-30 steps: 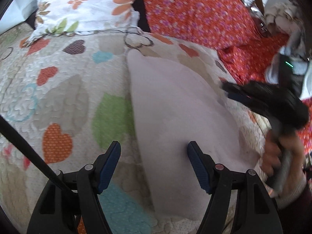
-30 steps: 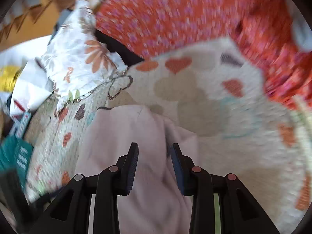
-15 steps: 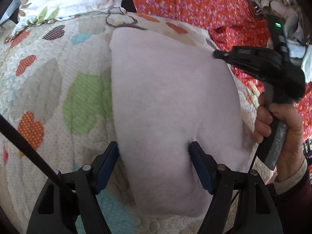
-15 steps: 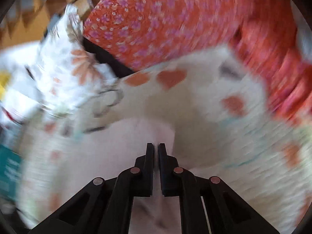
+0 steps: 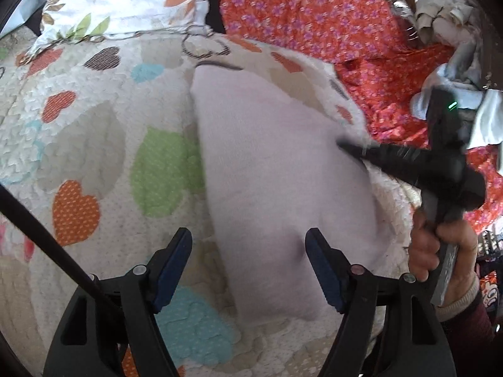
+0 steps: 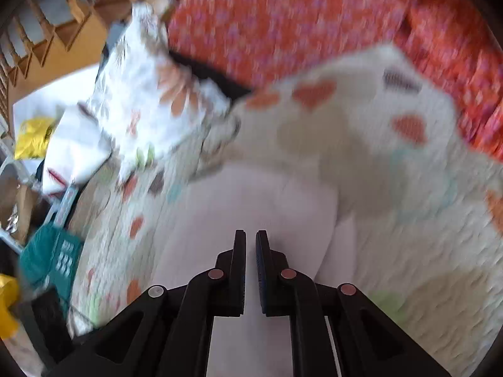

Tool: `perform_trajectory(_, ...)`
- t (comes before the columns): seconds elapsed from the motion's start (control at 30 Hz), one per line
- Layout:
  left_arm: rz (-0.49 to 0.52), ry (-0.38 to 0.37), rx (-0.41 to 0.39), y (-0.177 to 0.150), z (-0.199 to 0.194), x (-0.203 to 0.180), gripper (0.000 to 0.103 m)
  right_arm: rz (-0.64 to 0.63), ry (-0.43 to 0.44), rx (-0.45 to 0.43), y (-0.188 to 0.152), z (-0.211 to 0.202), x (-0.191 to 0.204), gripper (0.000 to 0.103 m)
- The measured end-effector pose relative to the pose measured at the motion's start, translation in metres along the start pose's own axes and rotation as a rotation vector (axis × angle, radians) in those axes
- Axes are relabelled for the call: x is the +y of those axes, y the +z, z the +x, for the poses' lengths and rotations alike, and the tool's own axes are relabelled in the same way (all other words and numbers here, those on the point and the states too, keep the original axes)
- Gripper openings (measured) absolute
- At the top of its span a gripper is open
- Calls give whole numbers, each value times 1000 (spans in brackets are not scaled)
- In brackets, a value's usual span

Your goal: Fold small clothes

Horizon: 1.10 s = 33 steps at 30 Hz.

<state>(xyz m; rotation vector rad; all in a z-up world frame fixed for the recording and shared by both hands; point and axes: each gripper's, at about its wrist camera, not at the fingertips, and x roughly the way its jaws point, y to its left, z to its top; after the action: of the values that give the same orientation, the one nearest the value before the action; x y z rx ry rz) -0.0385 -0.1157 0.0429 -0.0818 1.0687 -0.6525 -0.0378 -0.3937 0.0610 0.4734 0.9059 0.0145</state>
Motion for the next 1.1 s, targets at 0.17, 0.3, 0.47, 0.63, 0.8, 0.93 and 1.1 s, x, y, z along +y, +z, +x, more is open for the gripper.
perform_trajectory(0.17,-9,6,75,-10,13,6,74,103,-125,41,-18,-6,-36,4)
perform_trajectory(0.3,-3,7,73,-15,15,7,74,20,-111,-86,-29,-45,-23,12)
perform_trajectory(0.47,-18,15,35,-24,5,8,74,-41,63,-5,-59,-40,8,14)
perform_trajectory(0.63,31,94,-83,-38,-32,1,74,42,-22,55,-83,-28,-6,14)
perform_trajectory(0.8,98,352,-299,-58,-79,-5,90,-4,-110,5,-104,-51,1,27)
perform_trajectory(0.93,99,543,-493,-68,-120,-11,103,-15,-98,-67,-114,-66,6,27)
perform_trajectory(1.1,56,469,-432,-53,-129,-6,103,-104,-108,-177,-121,-86,30,28)
